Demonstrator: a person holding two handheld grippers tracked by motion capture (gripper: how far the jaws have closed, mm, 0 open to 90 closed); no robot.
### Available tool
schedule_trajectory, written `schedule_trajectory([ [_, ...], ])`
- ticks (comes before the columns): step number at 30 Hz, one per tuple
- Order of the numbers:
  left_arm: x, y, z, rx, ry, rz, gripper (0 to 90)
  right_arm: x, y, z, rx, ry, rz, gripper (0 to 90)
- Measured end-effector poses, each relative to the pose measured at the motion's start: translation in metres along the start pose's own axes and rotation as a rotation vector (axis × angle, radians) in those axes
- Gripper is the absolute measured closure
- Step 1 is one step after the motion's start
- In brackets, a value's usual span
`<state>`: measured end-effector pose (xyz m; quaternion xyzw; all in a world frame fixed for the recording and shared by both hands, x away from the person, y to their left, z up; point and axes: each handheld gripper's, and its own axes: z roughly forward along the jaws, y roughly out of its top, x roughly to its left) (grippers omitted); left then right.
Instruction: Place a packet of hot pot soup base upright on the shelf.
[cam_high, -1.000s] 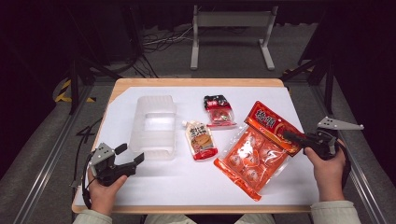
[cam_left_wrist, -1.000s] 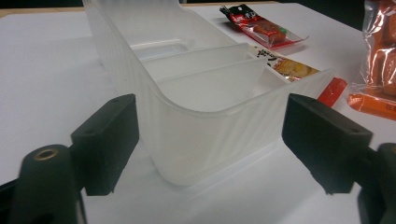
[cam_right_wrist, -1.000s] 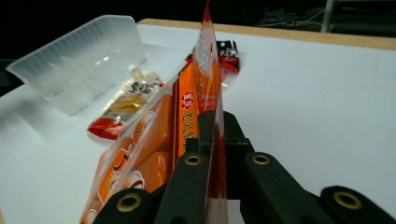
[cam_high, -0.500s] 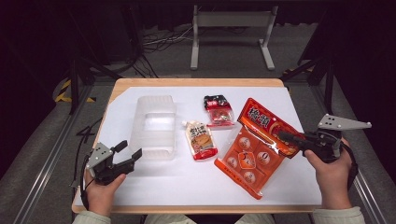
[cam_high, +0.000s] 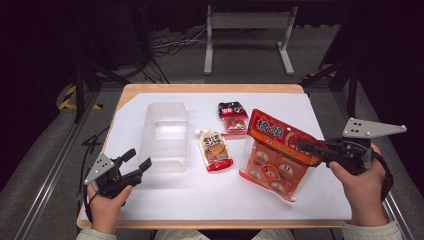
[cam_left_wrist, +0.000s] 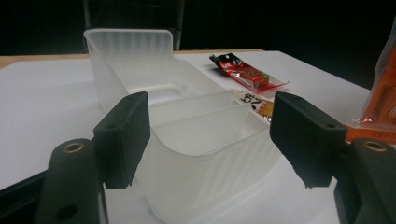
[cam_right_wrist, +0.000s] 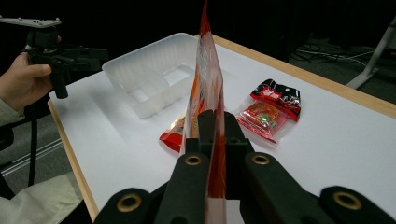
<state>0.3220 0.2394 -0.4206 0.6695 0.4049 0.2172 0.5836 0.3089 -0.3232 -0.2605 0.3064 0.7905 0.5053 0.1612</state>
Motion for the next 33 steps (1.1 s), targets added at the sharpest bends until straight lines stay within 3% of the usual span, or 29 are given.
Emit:
schedule_trajectory([
  [2, -0.001, 0.001, 0.001, 0.007, 0.004, -0.001, 27.5, 0.0, 0.001, 0.0, 0.001, 0.002, -0.004, 90.0],
  [4, -0.004, 0.004, 0.002, 0.021, 0.004, 0.007, 20.1, 0.002, 0.007, -0.001, 0.004, 0.01, -0.018, 90.0],
  [5, -0.005, 0.006, 0.003, 0.051, 0.009, -0.029, 17.3, 0.003, 0.008, -0.001, 0.006, 0.008, -0.026, 90.0],
  [6, -0.006, 0.007, 0.004, 0.054, 0.008, -0.029, 12.2, 0.003, 0.011, -0.001, 0.006, 0.007, -0.031, 90.0],
  [12, -0.012, 0.013, 0.005, 0.046, -0.04, -0.001, 8.9, 0.003, 0.022, -0.006, 0.003, -0.021, -0.058, 90.0],
  [14, -0.014, 0.013, 0.006, 0.047, -0.081, 0.013, 4.4, 0.004, 0.026, -0.008, -0.001, -0.024, -0.068, 90.0],
  [15, -0.014, 0.013, 0.006, 0.047, -0.081, 0.013, 4.2, 0.004, 0.026, -0.008, -0.001, -0.024, -0.068, 90.0],
  [17, -0.017, 0.014, 0.006, 0.048, -0.12, 0.02, 4.6, 0.005, 0.031, -0.01, -0.007, -0.02, -0.08, 90.0],
  [18, -0.018, 0.015, 0.006, 0.047, -0.129, 0.017, 9.6, 0.005, 0.033, -0.01, -0.011, -0.013, -0.083, 90.0],
  [22, -0.024, 0.02, 0.008, 0.037, -0.166, 0.037, 12.3, 0.009, 0.041, -0.01, -0.029, 0.013, -0.098, 90.0],
  [27, -0.032, 0.027, 0.017, 0.094, -0.219, 0.062, 15.5, 0.018, 0.055, -0.005, -0.047, 0.049, -0.133, 90.0],
  [33, -0.04, 0.034, 0.027, 0.094, -0.264, 0.084, 16.9, 0.023, 0.069, 0.007, -0.056, 0.076, -0.16, 90.0],
])
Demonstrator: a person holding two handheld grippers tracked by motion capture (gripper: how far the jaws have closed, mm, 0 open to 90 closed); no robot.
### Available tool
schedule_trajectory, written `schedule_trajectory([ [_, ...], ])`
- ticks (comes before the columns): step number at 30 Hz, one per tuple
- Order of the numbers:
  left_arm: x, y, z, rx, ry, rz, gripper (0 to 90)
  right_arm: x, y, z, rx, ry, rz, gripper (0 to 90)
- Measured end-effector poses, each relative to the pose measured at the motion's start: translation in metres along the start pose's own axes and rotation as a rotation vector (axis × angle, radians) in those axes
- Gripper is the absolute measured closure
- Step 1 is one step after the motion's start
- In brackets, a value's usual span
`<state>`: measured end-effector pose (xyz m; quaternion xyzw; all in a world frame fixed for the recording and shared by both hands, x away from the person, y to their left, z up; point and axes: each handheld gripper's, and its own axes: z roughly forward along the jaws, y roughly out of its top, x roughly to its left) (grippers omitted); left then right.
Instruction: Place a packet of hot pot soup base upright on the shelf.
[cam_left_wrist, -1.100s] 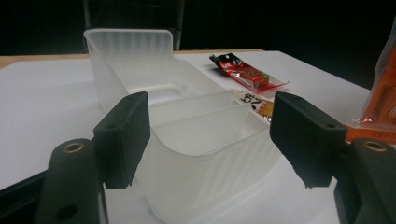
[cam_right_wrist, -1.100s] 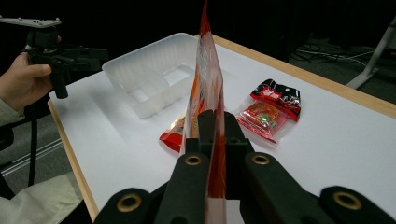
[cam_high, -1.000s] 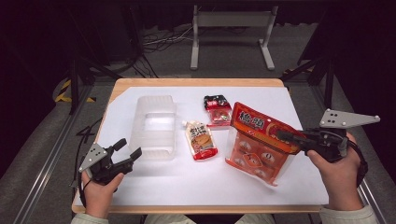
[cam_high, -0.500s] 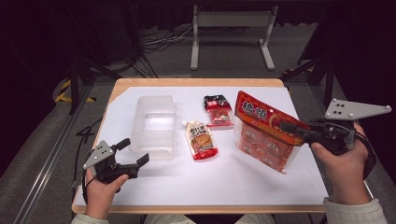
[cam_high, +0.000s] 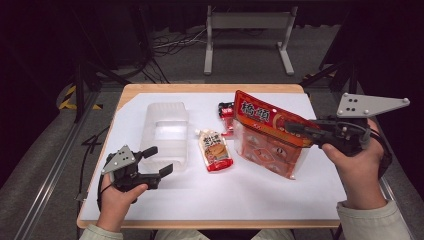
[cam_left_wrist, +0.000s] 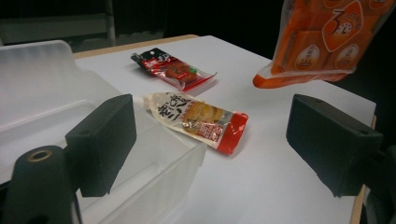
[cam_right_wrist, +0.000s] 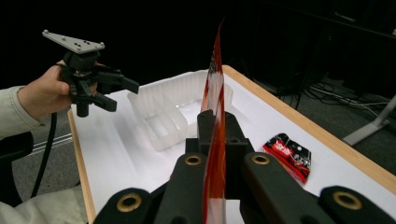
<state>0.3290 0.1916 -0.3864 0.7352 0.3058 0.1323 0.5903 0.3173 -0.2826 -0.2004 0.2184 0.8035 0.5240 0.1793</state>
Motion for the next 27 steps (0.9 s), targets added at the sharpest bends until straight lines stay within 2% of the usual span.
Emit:
schedule_trajectory([
  [3, 0.0, 0.003, 0.008, -0.01, -0.009, 0.024, 14.0, 0.001, 0.007, 0.007, -0.006, 0.019, -0.017, 90.0],
  [8, -0.002, 0.009, 0.02, -0.012, -0.044, 0.034, 12.6, 0.001, 0.016, 0.018, -0.021, 0.046, -0.032, 90.0],
  [12, -0.004, 0.013, 0.025, -0.027, -0.076, 0.009, 10.1, 0.003, 0.023, 0.028, -0.034, 0.077, -0.044, 90.0],
  [16, 0.0, 0.012, 0.024, -0.043, -0.093, -0.013, 10.2, 0.005, 0.028, 0.037, -0.045, 0.106, -0.076, 90.0],
  [19, 0.003, 0.011, 0.024, -0.052, -0.084, -0.012, 9.6, 0.005, 0.032, 0.045, -0.064, 0.125, -0.082, 90.0],
  [21, 0.004, 0.011, 0.026, -0.039, -0.075, -0.012, 9.8, 0.005, 0.034, 0.051, -0.074, 0.136, -0.082, 90.0],
  [22, 0.004, 0.012, 0.027, -0.016, -0.055, -0.008, 10.8, 0.005, 0.035, 0.053, -0.078, 0.142, -0.083, 90.0],
  [23, 0.003, 0.013, 0.029, 0.016, -0.014, 0.016, 12.7, 0.005, 0.036, 0.056, -0.082, 0.148, -0.084, 90.0],
  [25, 0.003, 0.015, 0.031, 0.017, -0.01, 0.026, 13.3, 0.005, 0.038, 0.059, -0.086, 0.153, -0.088, 90.0],
  [27, 0.002, 0.018, 0.035, -0.006, -0.04, 0.017, 13.3, 0.006, 0.04, 0.064, -0.09, 0.164, -0.095, 90.0],
])
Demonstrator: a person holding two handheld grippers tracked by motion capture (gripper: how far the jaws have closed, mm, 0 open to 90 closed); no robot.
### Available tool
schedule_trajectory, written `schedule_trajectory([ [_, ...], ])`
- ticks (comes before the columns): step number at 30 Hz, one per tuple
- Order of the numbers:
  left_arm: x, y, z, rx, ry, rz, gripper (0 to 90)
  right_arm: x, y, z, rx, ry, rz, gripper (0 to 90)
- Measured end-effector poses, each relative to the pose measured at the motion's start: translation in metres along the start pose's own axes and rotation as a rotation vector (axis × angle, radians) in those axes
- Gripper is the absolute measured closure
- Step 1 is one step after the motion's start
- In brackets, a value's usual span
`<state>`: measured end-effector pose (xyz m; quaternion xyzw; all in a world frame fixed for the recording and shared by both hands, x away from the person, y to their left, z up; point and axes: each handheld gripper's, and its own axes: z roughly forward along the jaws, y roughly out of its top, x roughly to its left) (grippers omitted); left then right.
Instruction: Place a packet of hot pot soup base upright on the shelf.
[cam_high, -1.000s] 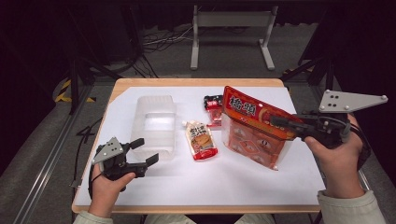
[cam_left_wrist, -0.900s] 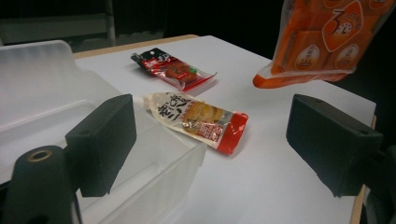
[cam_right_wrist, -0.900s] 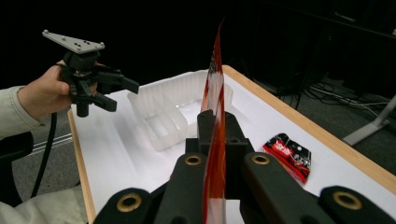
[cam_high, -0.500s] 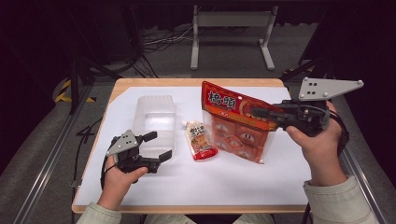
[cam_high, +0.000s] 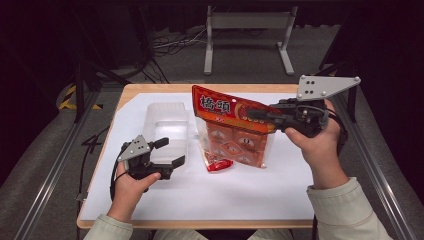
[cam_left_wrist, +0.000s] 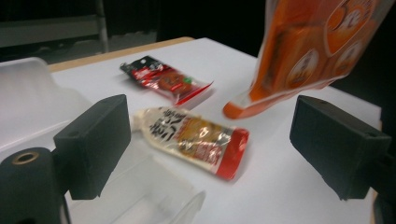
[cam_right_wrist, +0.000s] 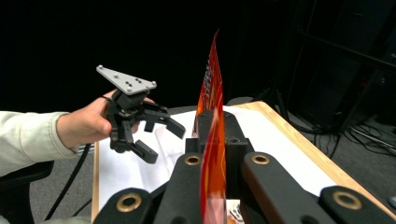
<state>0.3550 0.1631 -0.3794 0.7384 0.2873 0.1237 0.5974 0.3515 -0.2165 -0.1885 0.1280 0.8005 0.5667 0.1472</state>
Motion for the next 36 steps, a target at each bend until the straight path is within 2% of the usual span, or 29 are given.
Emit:
schedule_trajectory([
  [5, -0.001, 0.007, 0.011, -0.021, -0.039, 0.017, 9.4, -0.001, 0.002, 0.01, -0.01, 0.012, -0.004, 90.0],
  [8, -0.003, 0.011, 0.017, -0.002, -0.017, 0.054, 9.5, -0.002, 0.002, 0.016, -0.014, 0.021, 0.0, 90.0],
  [9, -0.004, 0.013, 0.018, 0.002, -0.024, 0.062, 9.5, -0.002, 0.002, 0.018, -0.015, 0.023, -0.003, 90.0],
  [13, -0.005, 0.019, 0.027, -0.009, -0.058, 0.037, 7.6, -0.003, 0.002, 0.025, -0.016, 0.034, -0.004, 90.0],
  [15, -0.005, 0.021, 0.03, -0.019, -0.088, 0.035, 6.3, -0.003, 0.002, 0.027, -0.019, 0.038, -0.007, 90.0],
  [17, -0.007, 0.024, 0.032, -0.022, -0.103, 0.04, 5.6, -0.003, 0.002, 0.029, -0.02, 0.042, -0.011, 90.0],
  [20, -0.011, 0.026, 0.037, -0.002, -0.107, 0.087, 5.1, -0.002, 0.002, 0.032, -0.021, 0.05, -0.014, 90.0],
  [27, -0.01, 0.029, 0.041, -0.006, -0.135, 0.073, 5.5, 0.002, 0.001, 0.038, -0.019, 0.069, -0.023, 90.0],
  [30, -0.008, 0.033, 0.041, 0.019, -0.127, 0.109, 6.0, 0.004, 0.001, 0.041, -0.023, 0.078, -0.022, 90.0],
  [32, -0.009, 0.035, 0.042, 0.01, -0.147, 0.097, 5.7, 0.005, 0.0, 0.042, -0.026, 0.081, -0.02, 90.0],
  [36, -0.006, 0.035, 0.045, -0.019, -0.214, 0.062, 5.5, 0.007, 0.0, 0.044, -0.034, 0.091, -0.02, 90.0],
])
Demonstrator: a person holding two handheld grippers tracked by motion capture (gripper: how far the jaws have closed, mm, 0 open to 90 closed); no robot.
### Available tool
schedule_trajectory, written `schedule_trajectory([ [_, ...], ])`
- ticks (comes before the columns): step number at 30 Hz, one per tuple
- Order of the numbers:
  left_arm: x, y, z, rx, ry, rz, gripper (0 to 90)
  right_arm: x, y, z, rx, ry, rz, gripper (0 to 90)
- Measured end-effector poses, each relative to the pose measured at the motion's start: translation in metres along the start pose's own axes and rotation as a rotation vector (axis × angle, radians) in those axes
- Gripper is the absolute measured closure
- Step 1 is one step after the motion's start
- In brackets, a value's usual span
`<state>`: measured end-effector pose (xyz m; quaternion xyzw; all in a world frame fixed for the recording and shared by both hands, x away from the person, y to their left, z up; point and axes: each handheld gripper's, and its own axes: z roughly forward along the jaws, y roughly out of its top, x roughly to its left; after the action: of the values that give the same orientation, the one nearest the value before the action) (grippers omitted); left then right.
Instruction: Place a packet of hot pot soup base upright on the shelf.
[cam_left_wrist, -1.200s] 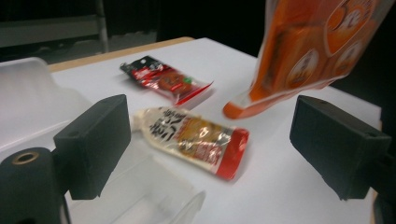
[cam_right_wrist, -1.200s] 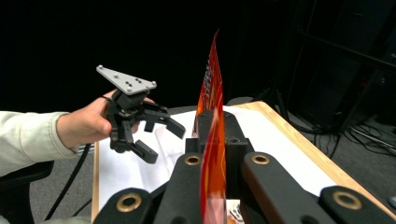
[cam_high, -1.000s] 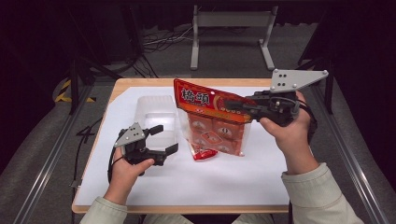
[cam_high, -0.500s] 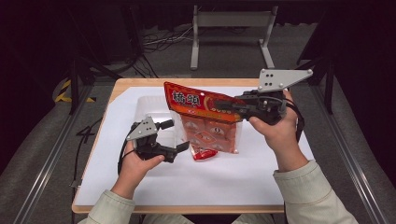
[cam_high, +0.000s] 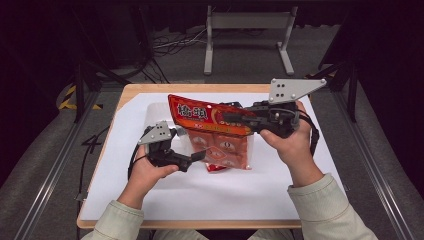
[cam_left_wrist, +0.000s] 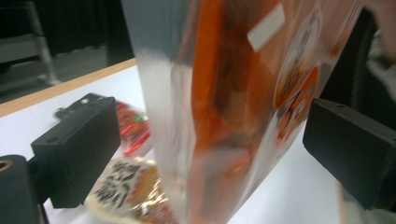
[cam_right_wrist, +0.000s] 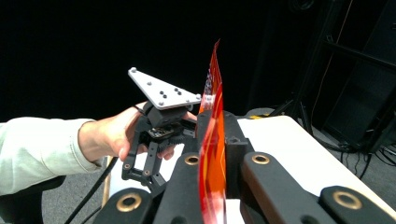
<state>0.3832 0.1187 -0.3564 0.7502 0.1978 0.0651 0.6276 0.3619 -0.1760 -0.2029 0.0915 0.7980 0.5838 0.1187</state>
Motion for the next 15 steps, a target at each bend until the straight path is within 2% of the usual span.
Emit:
schedule_trajectory([
  [3, 0.0006, -0.0011, 0.0007, 0.007, -0.052, 0.015, 5.7, 0.0014, -0.0007, 0.0017, -0.005, 0.007, -0.002, 90.0],
  [5, 0.0009, -0.0024, 0.0019, -0.025, -0.084, 0.034, 7.1, 0.0021, -0.0017, 0.0025, -0.01, 0.01, 0.001, 90.0],
  [7, 0.0016, -0.0034, 0.0015, -0.047, -0.127, 0.033, 8.2, 0.0026, -0.0027, 0.0031, -0.019, 0.025, 0.003, 90.0],
  [10, 0.0021, -0.0041, 0.002, -0.065, -0.151, 0.048, 11.9, 0.003, -0.0038, 0.0038, -0.023, 0.036, 0.004, 90.0],
  [13, 0.0001, -0.0043, 0.0036, -0.063, -0.139, 0.067, 13.6, 0.0032, -0.0055, 0.0055, -0.029, 0.046, 0.007, 90.0],
  [15, -0.0018, -0.0043, 0.004, -0.079, -0.146, 0.079, 13.6, 0.003, -0.0066, 0.0061, -0.037, 0.049, 0.006, 90.0],
])
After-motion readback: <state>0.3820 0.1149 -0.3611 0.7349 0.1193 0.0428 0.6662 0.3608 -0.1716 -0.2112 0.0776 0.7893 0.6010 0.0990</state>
